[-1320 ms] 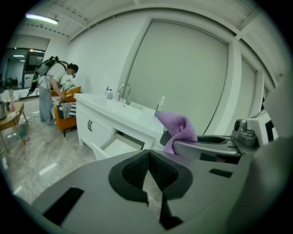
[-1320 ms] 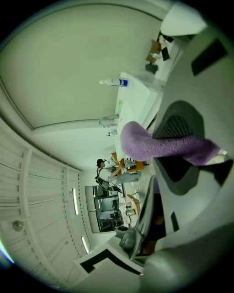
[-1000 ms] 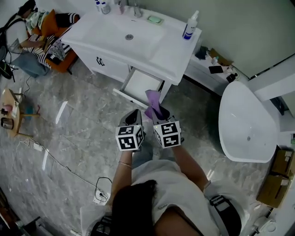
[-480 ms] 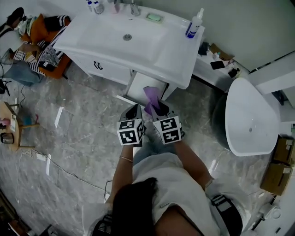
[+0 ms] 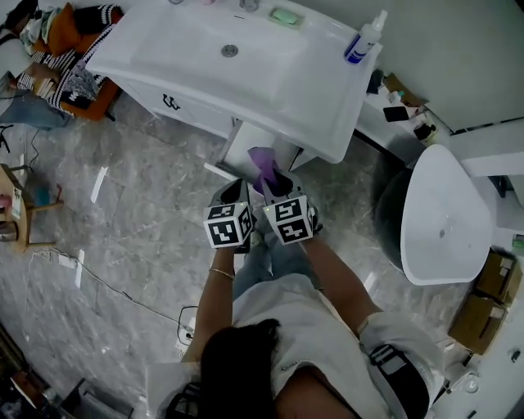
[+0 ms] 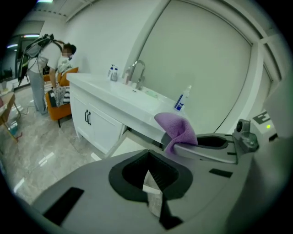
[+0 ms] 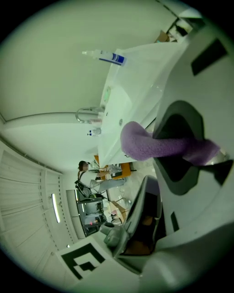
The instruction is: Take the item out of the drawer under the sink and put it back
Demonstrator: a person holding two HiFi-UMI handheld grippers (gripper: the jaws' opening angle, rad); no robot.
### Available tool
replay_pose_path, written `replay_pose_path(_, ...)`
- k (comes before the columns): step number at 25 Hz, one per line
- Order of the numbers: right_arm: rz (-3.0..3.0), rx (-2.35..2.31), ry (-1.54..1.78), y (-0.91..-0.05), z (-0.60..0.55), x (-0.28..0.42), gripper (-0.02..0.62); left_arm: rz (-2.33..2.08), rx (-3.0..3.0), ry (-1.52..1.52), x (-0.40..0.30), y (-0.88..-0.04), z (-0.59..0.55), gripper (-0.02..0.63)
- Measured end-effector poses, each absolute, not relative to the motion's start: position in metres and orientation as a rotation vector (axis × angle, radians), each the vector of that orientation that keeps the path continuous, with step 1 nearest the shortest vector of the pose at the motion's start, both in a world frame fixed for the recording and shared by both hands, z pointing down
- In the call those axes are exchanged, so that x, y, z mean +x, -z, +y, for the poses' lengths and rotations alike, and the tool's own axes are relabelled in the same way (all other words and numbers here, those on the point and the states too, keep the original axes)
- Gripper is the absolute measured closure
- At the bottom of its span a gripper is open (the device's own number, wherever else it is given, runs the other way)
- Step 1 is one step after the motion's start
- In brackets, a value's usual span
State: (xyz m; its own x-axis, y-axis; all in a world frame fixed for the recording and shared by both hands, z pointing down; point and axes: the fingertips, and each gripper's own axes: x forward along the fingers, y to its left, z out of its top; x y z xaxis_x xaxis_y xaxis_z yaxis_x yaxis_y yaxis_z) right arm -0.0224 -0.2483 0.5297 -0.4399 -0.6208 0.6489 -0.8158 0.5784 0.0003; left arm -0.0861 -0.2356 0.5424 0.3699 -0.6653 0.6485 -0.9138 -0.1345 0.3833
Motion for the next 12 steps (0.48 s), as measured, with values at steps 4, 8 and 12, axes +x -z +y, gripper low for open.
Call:
replay_pose_path(4, -2.173, 1.088, -0.423, -0.564, -0.265, -0.022, 0.509, -1.36, 1.802, -0.396, -0.081, -0.568, -0.247, 0.601)
replay_pose_path(8, -2.179, 1.068, -0.459, -0.594, -0.286, -0.029, 0.509, -1.384, 1.739, -0.468, -0.088, -0.601, -0.259, 0.601)
replay_pose_path(12, -2.162, 1.034, -0.484, -0.63, -0.303, -0.031, 0.508, -1.386, 1.691, -0.477, -0.089, -0.635, -0.274, 0.601)
